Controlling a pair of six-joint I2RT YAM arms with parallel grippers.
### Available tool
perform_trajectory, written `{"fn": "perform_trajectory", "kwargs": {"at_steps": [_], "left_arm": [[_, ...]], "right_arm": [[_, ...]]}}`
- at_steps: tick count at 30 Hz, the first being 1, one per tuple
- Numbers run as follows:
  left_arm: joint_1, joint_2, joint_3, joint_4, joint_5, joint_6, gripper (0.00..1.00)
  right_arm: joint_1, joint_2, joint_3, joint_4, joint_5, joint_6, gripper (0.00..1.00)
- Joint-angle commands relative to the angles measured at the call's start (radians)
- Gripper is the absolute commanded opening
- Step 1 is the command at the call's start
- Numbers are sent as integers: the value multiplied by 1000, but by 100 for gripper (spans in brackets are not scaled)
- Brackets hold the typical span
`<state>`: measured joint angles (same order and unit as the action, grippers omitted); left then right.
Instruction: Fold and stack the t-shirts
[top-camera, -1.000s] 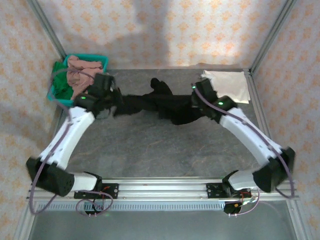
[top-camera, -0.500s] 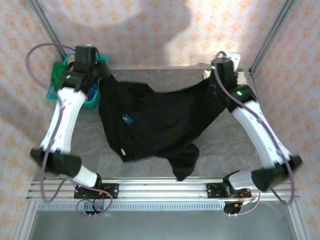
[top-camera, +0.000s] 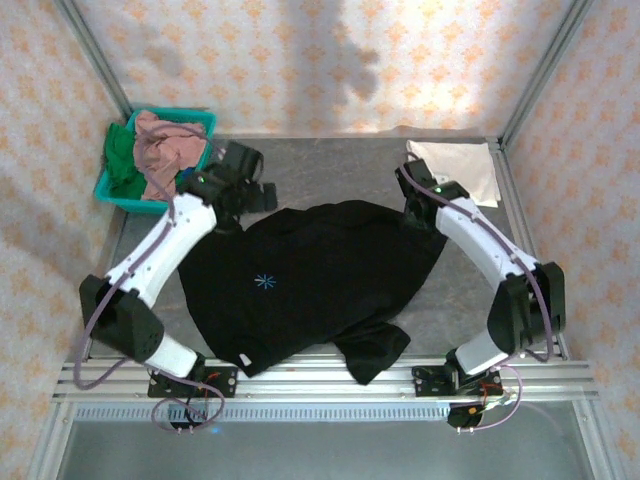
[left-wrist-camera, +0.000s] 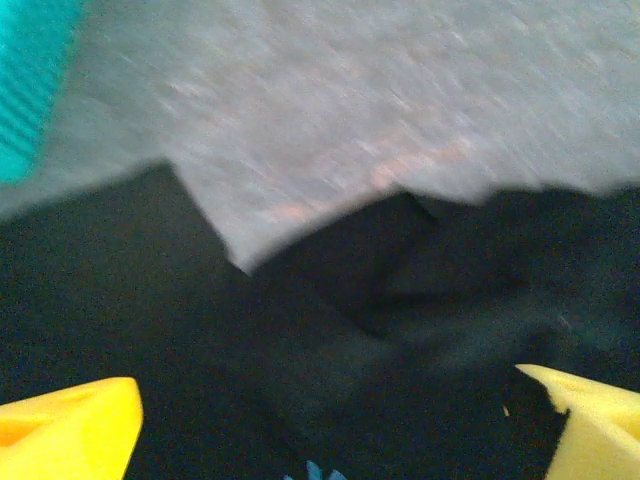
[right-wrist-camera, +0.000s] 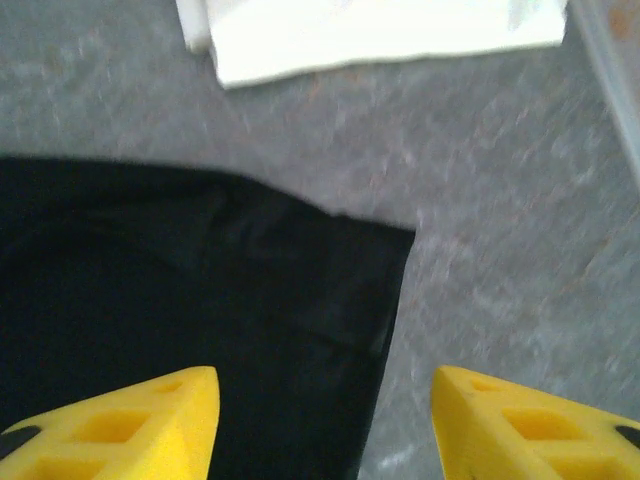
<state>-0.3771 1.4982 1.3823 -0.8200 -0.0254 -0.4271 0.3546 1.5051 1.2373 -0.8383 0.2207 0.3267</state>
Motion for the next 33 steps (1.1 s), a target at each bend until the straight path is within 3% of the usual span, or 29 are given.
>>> {"fn": "perform_trajectory", "kwargs": {"at_steps": [1,9,15,20,25,27,29,33], "left_arm": [[14,108,-172,109,50,-151,89],[14,452,-47,162,82,-168,71],[18,719,253,104,118,-99,31],[34,964,631,26,136,10,13],[43,1215,1164,-62,191,130,20],[47,1283,1370,-77,229,150,37],[54,1266,1415,-36,259,147,59],[64,1103,1311,-9,299,133,69]], "right_arm": [[1,-25,-107,49,-126,50,59],[0,48,-96,123,-187,52,59],[1,106,-82,131,-164,37,60],[3,113,-116,142,-210,55,60],[80,116,-181,223,-341,132,61],[154,142,-186,246,-361,173,61],[219,187,-173,264,-388,208,61],[314,292,-100,273,-415,239,60]]}}
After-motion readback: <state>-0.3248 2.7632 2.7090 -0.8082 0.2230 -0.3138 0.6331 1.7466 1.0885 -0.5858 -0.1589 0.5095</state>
